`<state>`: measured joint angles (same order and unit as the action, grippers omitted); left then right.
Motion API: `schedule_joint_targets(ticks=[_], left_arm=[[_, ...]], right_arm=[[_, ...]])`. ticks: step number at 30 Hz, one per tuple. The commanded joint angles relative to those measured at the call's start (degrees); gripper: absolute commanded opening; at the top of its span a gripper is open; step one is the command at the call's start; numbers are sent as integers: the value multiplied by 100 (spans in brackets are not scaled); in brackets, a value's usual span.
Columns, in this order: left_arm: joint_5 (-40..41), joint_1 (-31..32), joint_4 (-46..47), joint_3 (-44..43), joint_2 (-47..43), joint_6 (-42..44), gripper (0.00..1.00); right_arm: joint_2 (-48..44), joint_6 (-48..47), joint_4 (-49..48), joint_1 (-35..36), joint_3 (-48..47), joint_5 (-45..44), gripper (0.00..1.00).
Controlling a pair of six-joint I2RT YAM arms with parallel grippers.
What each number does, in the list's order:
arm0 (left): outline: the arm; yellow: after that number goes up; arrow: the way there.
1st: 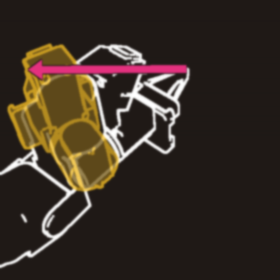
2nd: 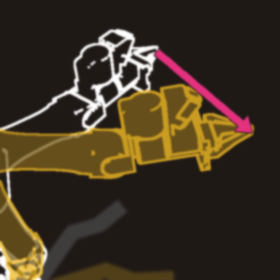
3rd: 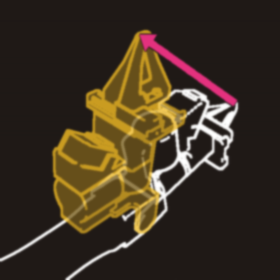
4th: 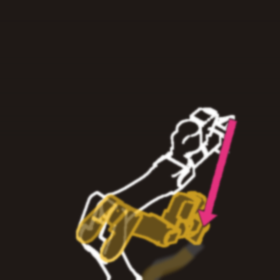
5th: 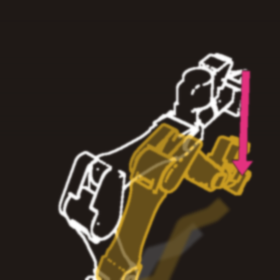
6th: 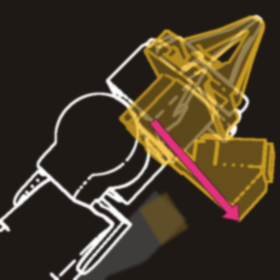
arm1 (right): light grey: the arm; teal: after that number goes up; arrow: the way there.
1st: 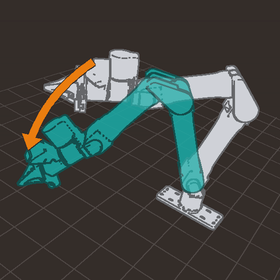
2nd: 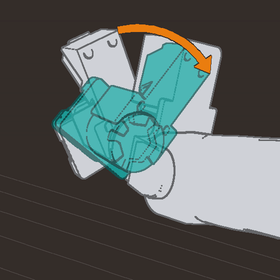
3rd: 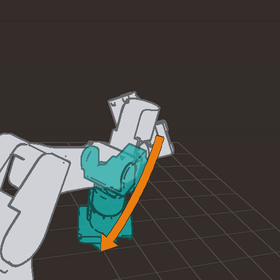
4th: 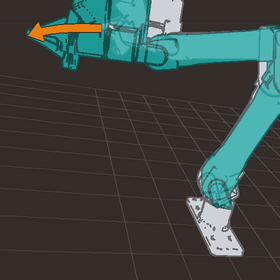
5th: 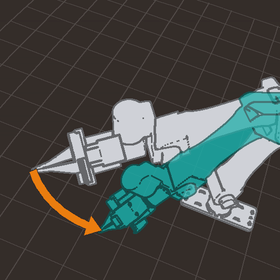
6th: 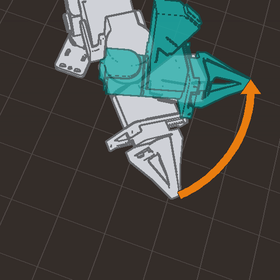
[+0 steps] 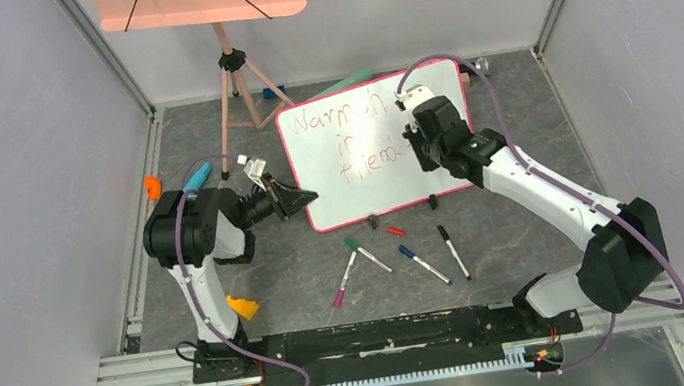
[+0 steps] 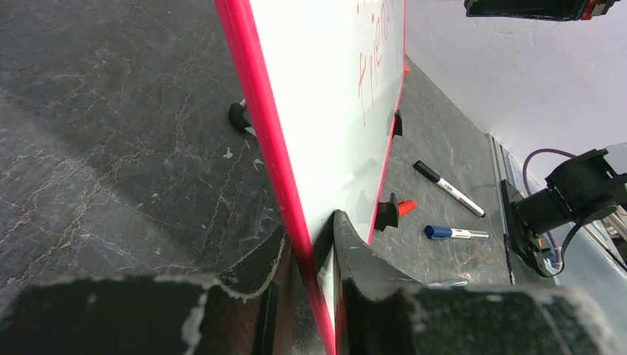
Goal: Write a sentence on the whiteboard
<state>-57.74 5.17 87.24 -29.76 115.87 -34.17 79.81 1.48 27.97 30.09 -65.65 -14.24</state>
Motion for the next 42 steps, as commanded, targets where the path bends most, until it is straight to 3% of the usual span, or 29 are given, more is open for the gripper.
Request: schedule_joint_targets(ticks=[1, 30, 42], left_arm=[[711, -104, 197, -98, 168, 650, 7], [719, -99, 197, -109, 177, 637, 7], [727, -98, 199, -102, 178, 641, 7]], right_arm=[[-156, -48, -70, -73, -45, -148, 0], [166, -25, -292, -104, -105, 480, 0], [-157, -17, -62, -137, 228, -118, 0]])
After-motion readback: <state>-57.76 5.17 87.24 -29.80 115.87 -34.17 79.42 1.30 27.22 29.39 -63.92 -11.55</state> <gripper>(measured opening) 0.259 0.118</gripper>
